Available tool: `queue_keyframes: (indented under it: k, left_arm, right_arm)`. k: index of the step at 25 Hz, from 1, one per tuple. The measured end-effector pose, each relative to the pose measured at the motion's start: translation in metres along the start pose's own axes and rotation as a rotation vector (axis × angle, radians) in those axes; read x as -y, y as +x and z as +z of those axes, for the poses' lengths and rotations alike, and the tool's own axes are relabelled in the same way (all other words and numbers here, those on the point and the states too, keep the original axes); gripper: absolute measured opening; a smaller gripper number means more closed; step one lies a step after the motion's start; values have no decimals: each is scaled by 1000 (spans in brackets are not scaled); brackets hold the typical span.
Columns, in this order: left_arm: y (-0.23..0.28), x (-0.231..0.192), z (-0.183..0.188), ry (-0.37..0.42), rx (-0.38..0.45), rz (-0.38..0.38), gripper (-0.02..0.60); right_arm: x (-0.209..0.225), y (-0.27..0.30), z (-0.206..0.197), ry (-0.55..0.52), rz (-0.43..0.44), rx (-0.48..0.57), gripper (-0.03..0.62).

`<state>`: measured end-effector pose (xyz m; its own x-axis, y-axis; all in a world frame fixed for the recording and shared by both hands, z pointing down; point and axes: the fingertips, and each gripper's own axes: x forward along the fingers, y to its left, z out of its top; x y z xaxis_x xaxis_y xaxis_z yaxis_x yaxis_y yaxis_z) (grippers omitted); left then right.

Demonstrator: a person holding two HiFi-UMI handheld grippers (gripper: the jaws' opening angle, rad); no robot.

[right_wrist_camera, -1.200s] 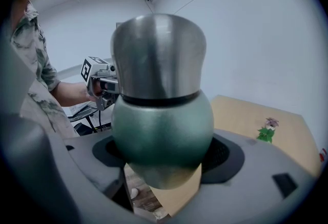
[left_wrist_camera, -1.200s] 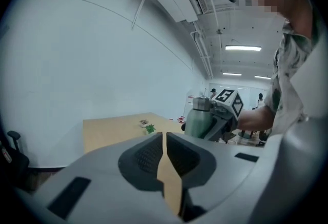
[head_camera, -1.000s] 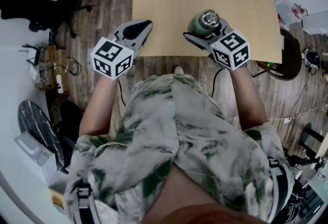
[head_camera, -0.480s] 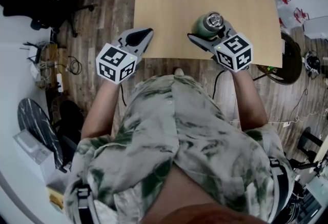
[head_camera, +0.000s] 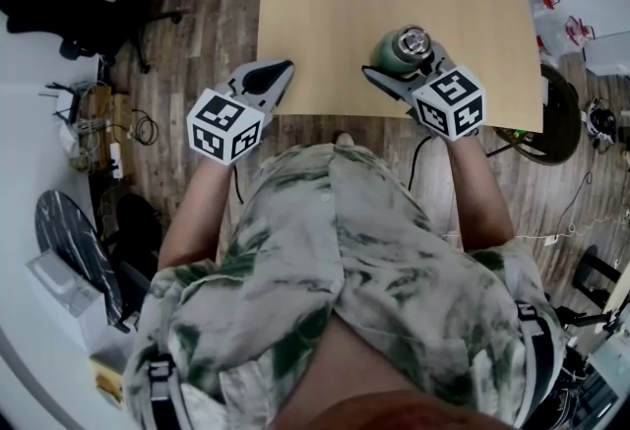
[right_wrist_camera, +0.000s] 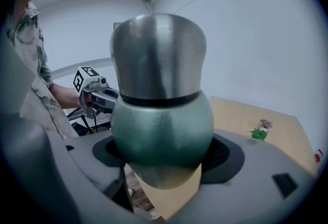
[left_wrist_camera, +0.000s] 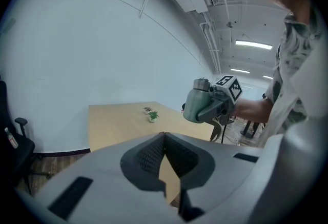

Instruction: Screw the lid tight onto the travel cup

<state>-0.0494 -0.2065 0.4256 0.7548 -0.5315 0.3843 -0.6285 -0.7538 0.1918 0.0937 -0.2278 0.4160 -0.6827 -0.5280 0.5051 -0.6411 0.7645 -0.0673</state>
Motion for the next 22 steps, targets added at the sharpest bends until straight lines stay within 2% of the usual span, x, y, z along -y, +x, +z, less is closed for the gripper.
queue_keyframes:
  k: [22]
  left_arm:
    - [8,-6,-7,-17,-18,6,23]
  right_arm:
    - [13,2,-7,7,-9,-4,400]
